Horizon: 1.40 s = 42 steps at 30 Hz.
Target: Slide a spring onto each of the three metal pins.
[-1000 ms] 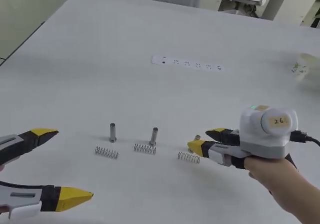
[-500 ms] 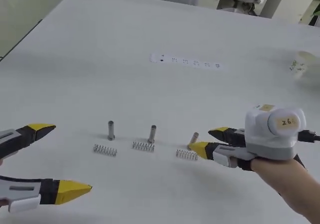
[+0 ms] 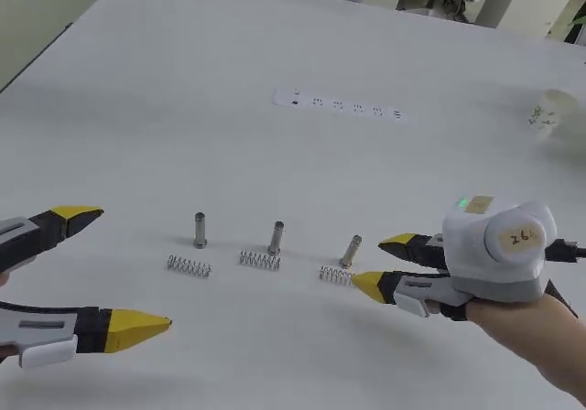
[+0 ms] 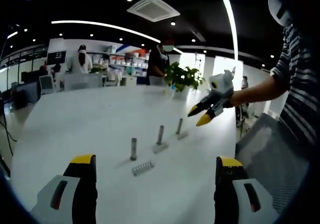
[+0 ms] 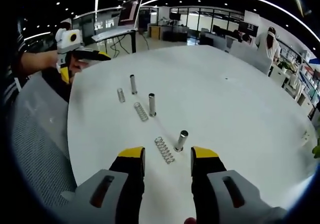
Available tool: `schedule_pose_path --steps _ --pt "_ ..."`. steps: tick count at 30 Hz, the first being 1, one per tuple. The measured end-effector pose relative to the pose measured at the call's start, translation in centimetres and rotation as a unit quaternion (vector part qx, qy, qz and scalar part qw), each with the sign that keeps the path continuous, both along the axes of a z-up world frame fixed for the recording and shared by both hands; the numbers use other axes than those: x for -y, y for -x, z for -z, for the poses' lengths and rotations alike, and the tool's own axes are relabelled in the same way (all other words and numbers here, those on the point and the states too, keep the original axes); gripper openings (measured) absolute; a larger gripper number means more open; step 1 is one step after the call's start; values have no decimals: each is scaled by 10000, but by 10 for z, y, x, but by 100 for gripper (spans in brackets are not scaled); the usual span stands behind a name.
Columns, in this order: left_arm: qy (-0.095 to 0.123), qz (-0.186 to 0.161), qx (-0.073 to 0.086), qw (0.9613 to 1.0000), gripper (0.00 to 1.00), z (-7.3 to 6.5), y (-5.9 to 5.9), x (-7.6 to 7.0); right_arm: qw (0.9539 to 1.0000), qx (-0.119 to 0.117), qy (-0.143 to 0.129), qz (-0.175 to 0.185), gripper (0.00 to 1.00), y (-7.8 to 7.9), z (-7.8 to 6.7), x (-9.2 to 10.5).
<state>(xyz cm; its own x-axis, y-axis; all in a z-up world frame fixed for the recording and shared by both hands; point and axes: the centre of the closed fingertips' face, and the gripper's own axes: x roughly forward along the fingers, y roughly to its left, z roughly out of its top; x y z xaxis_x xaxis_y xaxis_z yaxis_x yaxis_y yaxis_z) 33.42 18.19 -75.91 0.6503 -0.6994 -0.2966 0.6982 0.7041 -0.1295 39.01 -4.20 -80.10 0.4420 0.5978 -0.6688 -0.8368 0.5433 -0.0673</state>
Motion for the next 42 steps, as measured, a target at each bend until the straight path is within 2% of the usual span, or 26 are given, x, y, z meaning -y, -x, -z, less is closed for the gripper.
schedule_pose_path --steps 4,15,18,25,33,42 --pt "-4 17 29 10000 96 0 2 1 9996 89 225 -125 33 0 2 2" --pt "31 1 -3 10000 95 5 5 -2 9958 4 647 -642 27 7 11 3" --pt "37 -4 -2 10000 95 5 6 -2 9912 -35 938 -935 23 11 16 2" --pt "-4 8 -19 10000 95 8 8 -3 9841 -98 1175 -1326 23 17 26 -9" --pt "-30 -11 -64 10000 95 11 12 -5 9805 -131 1353 -1417 22 12 36 -11" --pt "-34 -22 -94 9999 95 13 13 -6 9815 -288 1366 -1312 19 1 46 -10"
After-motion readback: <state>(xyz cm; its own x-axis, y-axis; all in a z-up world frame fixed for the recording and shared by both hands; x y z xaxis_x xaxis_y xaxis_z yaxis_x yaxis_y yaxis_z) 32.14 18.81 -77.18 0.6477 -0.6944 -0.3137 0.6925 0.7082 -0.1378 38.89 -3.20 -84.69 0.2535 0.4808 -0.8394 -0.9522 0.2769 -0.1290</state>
